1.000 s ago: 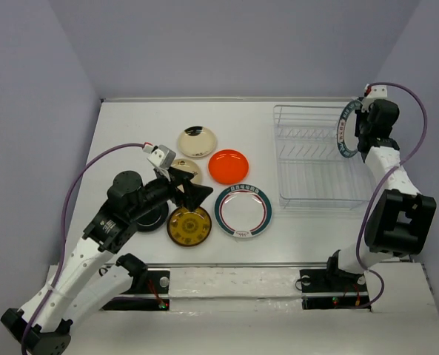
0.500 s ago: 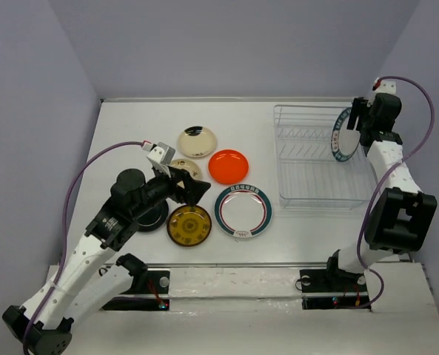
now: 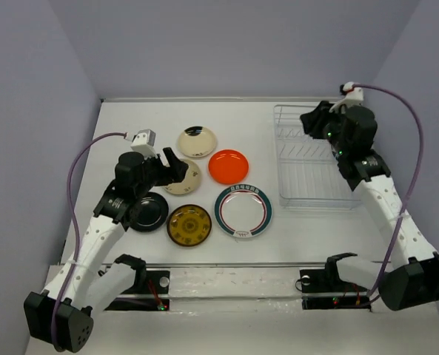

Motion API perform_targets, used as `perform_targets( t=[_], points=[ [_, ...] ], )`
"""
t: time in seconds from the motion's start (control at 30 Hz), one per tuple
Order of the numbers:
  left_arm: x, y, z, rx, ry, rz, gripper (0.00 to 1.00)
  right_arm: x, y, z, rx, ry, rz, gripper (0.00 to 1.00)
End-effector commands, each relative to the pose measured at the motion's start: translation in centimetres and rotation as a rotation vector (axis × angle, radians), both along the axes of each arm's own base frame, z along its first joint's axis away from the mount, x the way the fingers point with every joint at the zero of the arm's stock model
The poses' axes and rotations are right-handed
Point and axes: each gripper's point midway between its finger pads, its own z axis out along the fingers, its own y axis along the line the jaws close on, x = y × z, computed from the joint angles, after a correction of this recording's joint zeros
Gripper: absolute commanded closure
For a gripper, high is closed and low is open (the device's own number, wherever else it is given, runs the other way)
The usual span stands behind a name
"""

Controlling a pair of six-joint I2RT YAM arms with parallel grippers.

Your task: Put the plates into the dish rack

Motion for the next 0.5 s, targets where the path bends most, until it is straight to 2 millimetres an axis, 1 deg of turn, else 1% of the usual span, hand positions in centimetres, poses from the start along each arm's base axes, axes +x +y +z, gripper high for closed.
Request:
perform_targets(
  t=[0.0,0.03,0.07,0.1,0.17,0.2,0.23,0.27,0.3,0.33,0.37,0.4,0.43,0.47],
  points=[
    [1.5,2.1,2.0,-0.036,-0.052,0.103,0.13,-5.4,11.5,-5.0,0.120,0.141,0.358,0.69],
    [1.8,2.6,2.4,-0.037,-0.070,0.120,0.13,-6.4,13.2,-6.3,0.122,0.177,0.405,0.70],
    [1.7,2.8,3.1,-0.043,-0.096,0.124,0.13,-7.3,14.9,-6.9,0.120,0.196,0.449,0.70],
    [1.7,2.9,3.7,-0.044,-0.117,0.124,0.13,-9.3,18.2,-7.6,0.128,0.228,0.530,0.70],
    [1.7,3.0,5.0,-0.052,-0.152,0.132,0.15,-10.7,21.9,-10.0,0.107,0.291,0.601,0.70],
    [1.6,3.4,6.4,-0.056,-0.188,0.145,0.15,-12.8,24.9,-10.4,0.101,0.314,0.676,0.70],
    [1.5,3.6,7.1,-0.058,-0.207,0.154,0.16,-13.5,26.4,-11.1,0.088,0.328,0.708,0.68],
    [1.2,3.9,8.8,-0.062,-0.244,0.163,0.16,-13.5,28.1,-12.7,0.065,0.357,0.719,0.65],
    [1.2,4.3,9.6,-0.056,-0.263,0.184,0.16,-14.1,29.3,-13.6,0.053,0.377,0.744,0.63],
    [1.0,4.6,10.2,-0.042,-0.283,0.189,0.16,-15.4,30.9,-14.5,0.041,0.400,0.810,0.60],
    [0.7,4.8,10.9,-0.043,-0.305,0.191,0.15,-15.5,31.9,-16.9,0.016,0.455,0.827,0.56],
    [0.6,4.9,10.9,-0.043,-0.314,0.194,0.14,-15.7,32.9,-17.1,0.010,0.462,0.852,0.54],
    [0.5,4.9,11.0,-0.040,-0.331,0.192,0.09,-16.9,34.1,-17.7,-0.005,0.483,0.911,0.52],
    [0.3,5.0,10.1,-0.034,-0.330,0.193,0.06,-17.3,34.7,-18.6,-0.029,0.503,0.938,0.48]
  ],
)
